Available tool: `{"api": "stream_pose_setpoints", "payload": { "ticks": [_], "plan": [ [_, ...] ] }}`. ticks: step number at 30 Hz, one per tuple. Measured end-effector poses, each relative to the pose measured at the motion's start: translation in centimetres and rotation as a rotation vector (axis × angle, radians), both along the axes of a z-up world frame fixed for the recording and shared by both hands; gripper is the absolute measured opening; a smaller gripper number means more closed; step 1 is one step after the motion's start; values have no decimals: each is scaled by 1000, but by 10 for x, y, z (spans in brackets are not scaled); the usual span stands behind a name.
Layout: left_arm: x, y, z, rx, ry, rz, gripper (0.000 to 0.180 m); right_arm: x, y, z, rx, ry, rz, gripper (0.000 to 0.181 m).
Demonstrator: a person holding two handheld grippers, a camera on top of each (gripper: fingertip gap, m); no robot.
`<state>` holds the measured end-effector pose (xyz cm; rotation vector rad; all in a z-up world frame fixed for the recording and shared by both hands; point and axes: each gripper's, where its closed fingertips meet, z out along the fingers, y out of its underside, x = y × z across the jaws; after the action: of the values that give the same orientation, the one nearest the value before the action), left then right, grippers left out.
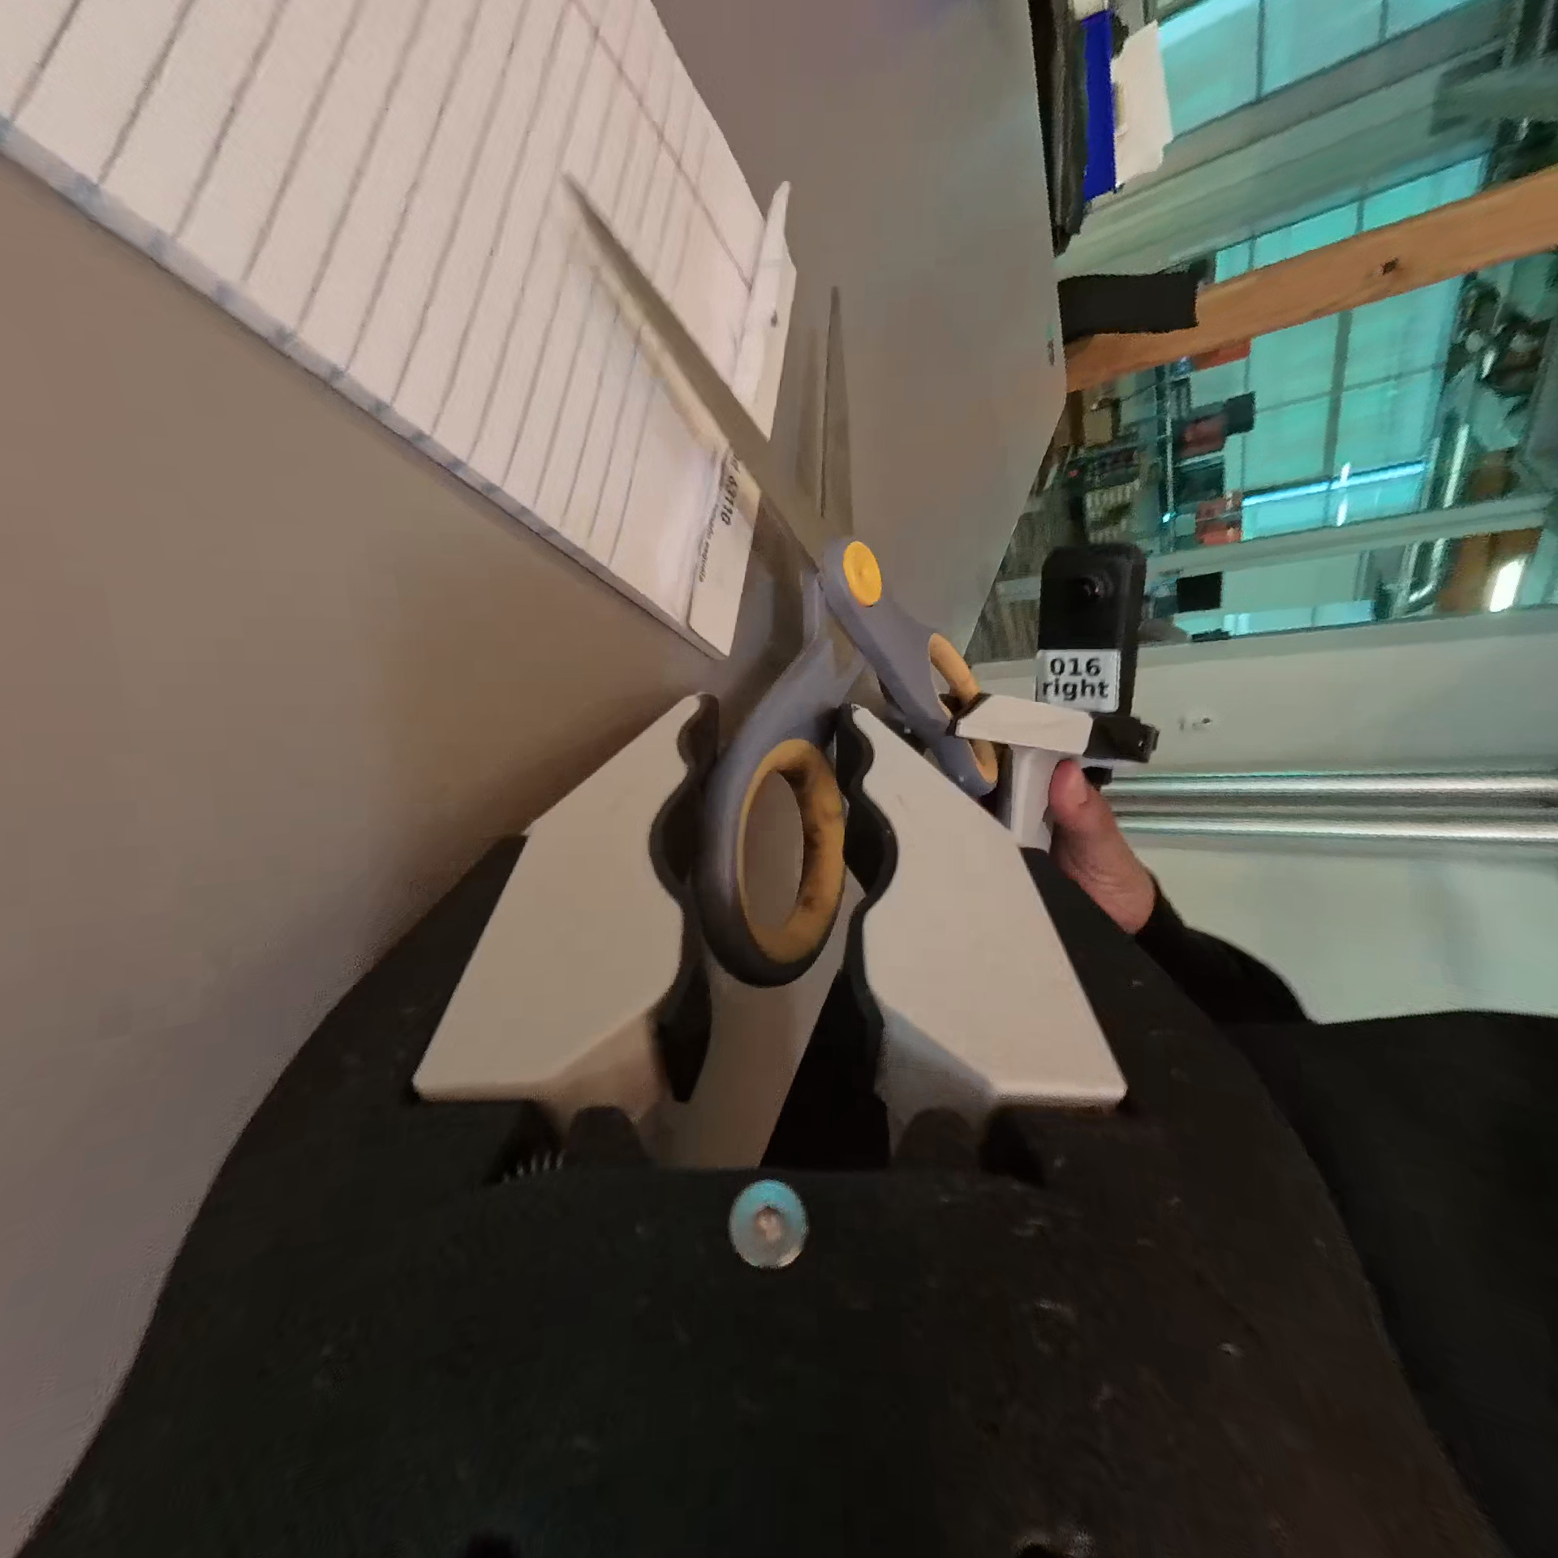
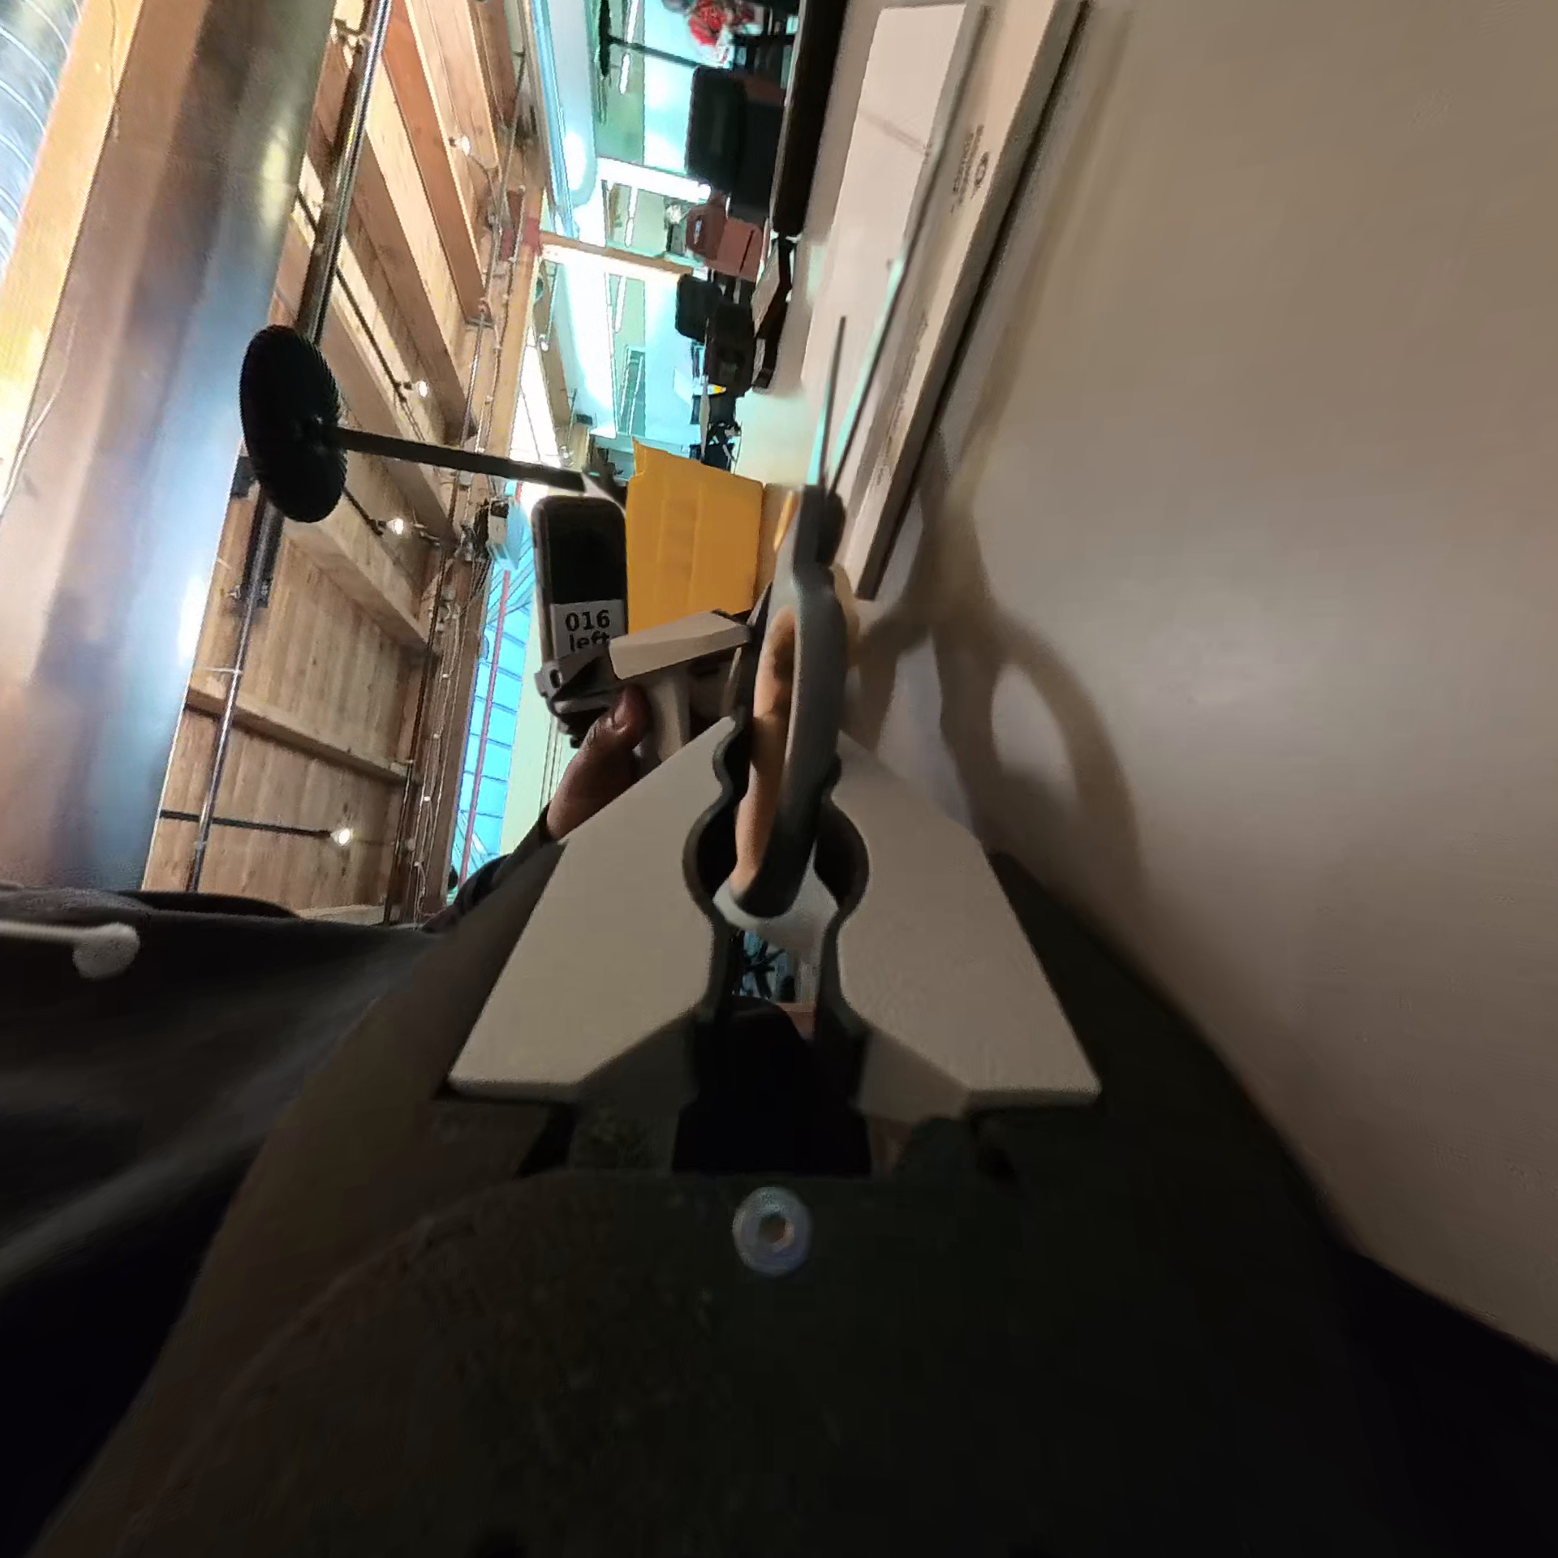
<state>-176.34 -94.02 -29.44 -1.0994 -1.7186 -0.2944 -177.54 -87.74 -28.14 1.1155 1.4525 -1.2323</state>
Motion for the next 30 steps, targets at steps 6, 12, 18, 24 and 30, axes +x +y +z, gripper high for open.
{"api": "stream_pose_setpoints", "payload": {
  "ticks": [6,12,18,24,30],
  "plan": [
    [4,3,-10,6,-48,-38,28,1,-6,-7,65,-57,-73,10],
    [3,7,-10,-42,-58,-70,27,4,-12,-10,101,-102,-117,12],
    [4,28,-10,8,-66,-117,23,7,-11,-15,151,-117,-127,14],
    [4,35,-11,40,-77,-122,21,10,-11,-20,203,-97,-113,18],
    [3,38,-9,58,-83,-114,21,11,-11,-19,194,-106,-112,18]
  ]
}}
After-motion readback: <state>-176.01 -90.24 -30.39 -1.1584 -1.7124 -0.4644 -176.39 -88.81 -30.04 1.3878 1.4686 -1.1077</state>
